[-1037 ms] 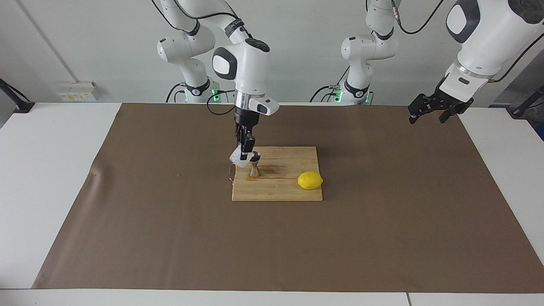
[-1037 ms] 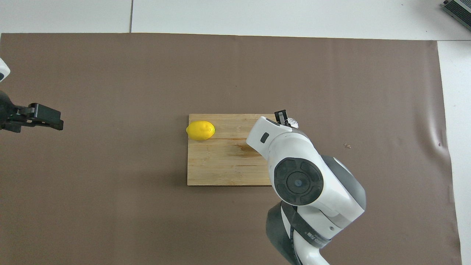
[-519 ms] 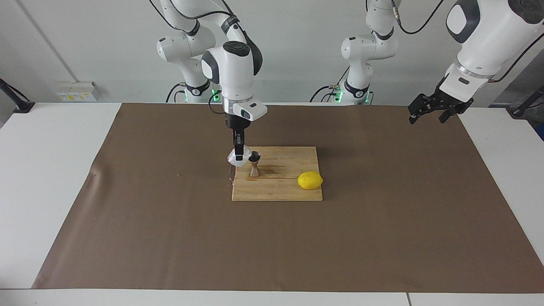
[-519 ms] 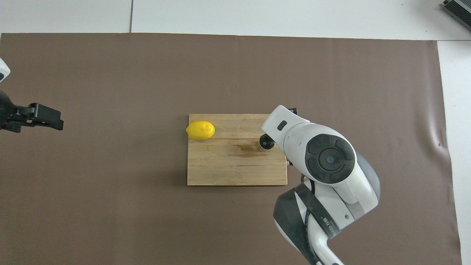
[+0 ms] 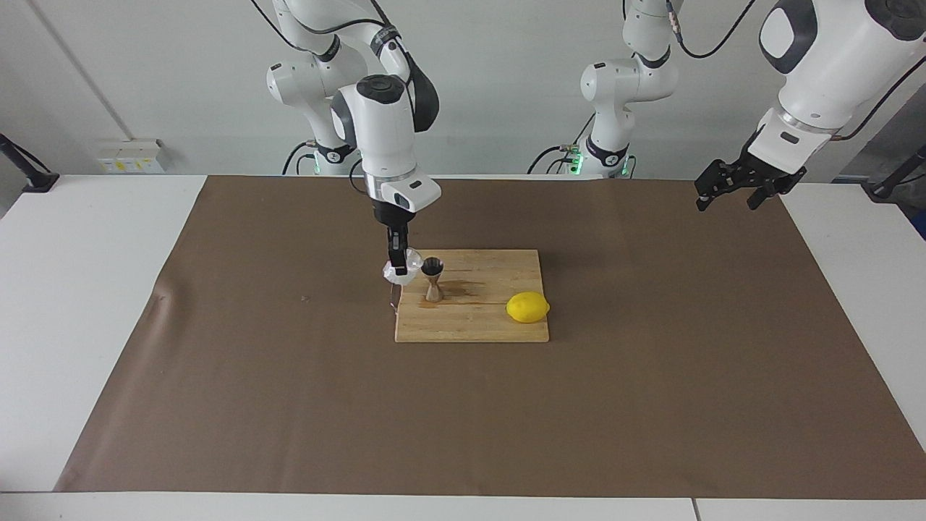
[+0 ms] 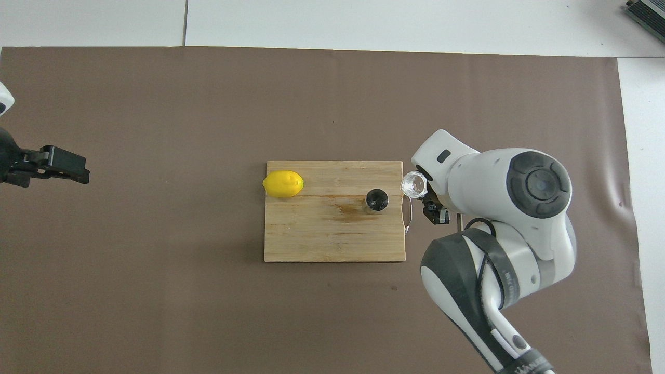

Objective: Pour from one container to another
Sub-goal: 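Carry the white cup with the right gripper back to its spot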

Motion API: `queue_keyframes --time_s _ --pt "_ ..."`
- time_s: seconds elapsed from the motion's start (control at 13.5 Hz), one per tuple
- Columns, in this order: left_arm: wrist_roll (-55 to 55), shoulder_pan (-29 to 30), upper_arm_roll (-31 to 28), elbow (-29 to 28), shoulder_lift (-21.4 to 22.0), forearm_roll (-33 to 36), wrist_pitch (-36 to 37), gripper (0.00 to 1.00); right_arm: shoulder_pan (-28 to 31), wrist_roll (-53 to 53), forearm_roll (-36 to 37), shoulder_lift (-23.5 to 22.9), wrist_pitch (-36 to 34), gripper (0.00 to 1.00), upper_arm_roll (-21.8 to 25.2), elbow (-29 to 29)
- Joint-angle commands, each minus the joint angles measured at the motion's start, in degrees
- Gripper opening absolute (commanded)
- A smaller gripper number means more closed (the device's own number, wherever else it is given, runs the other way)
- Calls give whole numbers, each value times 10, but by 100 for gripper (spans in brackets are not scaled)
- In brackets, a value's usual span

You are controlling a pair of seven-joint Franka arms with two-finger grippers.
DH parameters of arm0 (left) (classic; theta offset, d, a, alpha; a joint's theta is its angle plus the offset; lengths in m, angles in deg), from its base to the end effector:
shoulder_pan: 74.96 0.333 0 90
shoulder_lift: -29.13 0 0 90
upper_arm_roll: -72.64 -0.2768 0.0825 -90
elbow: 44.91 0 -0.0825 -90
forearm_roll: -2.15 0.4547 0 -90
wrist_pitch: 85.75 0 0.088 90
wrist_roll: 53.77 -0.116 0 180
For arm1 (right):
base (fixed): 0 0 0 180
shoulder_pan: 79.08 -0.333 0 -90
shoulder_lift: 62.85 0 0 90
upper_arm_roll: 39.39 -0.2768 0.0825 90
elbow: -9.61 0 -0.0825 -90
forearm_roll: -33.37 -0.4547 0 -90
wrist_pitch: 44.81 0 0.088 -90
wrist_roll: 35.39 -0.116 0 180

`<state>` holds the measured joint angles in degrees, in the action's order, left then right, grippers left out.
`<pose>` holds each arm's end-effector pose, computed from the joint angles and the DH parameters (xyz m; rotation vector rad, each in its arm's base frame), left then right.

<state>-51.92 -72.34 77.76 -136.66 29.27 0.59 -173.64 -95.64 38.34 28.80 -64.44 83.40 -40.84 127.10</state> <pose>0.6182 -0.0303 0.5583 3.1153 -0.0178 -0.1027 0.6011 0.1985 0.3580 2.2180 2.1871 0.2688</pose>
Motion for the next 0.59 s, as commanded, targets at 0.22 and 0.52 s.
queue_keyframes --time_s 0.22,0.52 --pt "0 5 2 -8 11 4 -2 100 116 155 -158 4 -28 0 -6 45" --pt "0 5 2 -8 11 4 -2 100 188 248 -213 -9 -50 0 -5 69"
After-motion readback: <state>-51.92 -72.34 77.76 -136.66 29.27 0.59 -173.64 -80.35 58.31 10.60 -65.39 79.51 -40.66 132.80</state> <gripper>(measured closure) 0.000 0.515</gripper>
